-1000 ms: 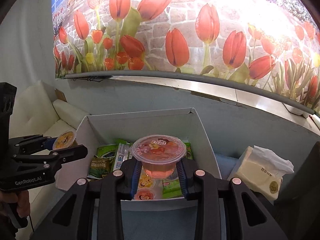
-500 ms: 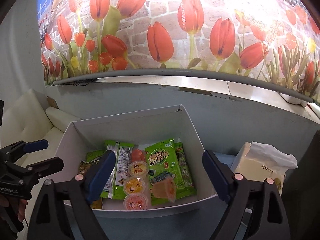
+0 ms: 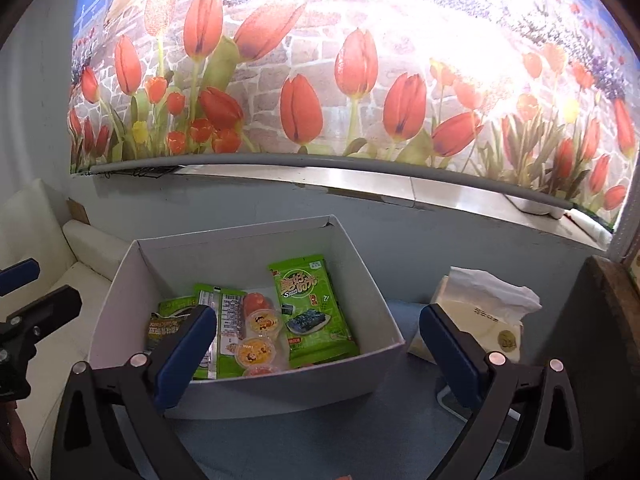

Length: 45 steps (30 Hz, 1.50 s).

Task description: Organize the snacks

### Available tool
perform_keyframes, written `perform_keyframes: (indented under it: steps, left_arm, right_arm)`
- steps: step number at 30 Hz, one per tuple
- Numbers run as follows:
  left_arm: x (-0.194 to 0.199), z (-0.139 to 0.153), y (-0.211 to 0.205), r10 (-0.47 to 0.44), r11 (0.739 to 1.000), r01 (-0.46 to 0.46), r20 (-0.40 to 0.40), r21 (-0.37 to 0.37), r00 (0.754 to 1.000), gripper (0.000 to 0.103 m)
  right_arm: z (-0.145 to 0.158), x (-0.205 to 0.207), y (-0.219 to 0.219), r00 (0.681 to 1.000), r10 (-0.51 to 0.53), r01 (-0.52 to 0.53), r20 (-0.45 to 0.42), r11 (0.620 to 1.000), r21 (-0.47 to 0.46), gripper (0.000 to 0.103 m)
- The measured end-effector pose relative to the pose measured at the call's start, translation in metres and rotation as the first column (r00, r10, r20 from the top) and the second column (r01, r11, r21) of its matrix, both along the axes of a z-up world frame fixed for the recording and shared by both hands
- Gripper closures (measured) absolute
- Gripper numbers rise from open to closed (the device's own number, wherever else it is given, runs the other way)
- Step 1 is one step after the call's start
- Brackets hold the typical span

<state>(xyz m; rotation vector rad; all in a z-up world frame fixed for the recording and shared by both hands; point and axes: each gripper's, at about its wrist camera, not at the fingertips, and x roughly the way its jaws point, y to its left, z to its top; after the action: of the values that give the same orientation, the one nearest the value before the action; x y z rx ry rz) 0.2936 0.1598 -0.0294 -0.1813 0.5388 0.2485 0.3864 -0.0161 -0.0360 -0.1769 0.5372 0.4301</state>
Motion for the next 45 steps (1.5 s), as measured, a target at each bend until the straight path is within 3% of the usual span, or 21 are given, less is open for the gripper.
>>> perform_keyframes:
  steps: [4,7,11,14,17,22,25,31,40,45]
  left_arm:
    - [-0.038,0.009,-0.012,0.032,0.999,-0.032,0.065,-0.006,0.997,0.000]
    - [-0.062,0.014,-0.018,0.044,0.997,-0.039,0.080,-0.063,0.996,0.000]
    - [-0.101,0.022,-0.036,0.106,0.994,-0.110,0.122,0.026,0.987,0.000]
    - [-0.127,0.022,-0.051,0.054,0.998,-0.058,0.132,0.025,0.990,0.000]
    - [-0.145,0.017,-0.065,-0.003,1.000,0.004,0.099,-0.009,0.995,0.000]
    - [-0.168,0.011,-0.103,-0.046,0.996,0.043,0.035,0.072,0.998,0.000]
    - [-0.184,0.009,-0.115,-0.067,0.996,0.065,0.037,0.064,0.997,0.000]
    - [-0.205,0.005,-0.123,-0.079,0.997,0.078,0.024,0.023,0.997,0.000]
    - [-0.214,0.006,-0.132,-0.100,0.993,0.101,-0.014,0.061,0.995,0.000]
    - [-0.216,0.006,-0.129,-0.113,0.993,0.114,-0.018,0.040,0.993,0.000]
  right_arm:
    - [0.009,-0.048,-0.019,0.999,-0.020,0.019,0.045,1.000,0.021,0.000]
    - [0.016,-0.081,-0.034,0.998,-0.026,0.025,0.053,0.999,0.031,0.000]
    - [0.025,-0.123,-0.052,0.994,-0.046,0.045,0.096,0.999,0.012,0.000]
    - [0.027,-0.153,-0.069,0.994,-0.049,0.043,0.095,0.997,0.061,0.000]
    - [0.022,-0.174,-0.079,0.995,-0.060,0.057,0.078,0.997,0.046,0.000]
    - [0.012,-0.206,-0.100,0.997,-0.065,0.063,0.050,0.997,0.045,0.000]
    - [0.015,-0.227,-0.115,0.994,-0.083,0.079,0.073,0.995,0.056,0.000]
    - [0.016,-0.247,-0.139,0.994,-0.100,0.098,0.033,0.993,0.069,0.000]
    - [0.015,-0.260,-0.157,0.994,-0.110,0.109,-0.002,0.988,0.110,0.000]
    - [0.015,-0.265,-0.159,0.994,-0.108,0.108,-0.002,0.989,0.103,0.000]
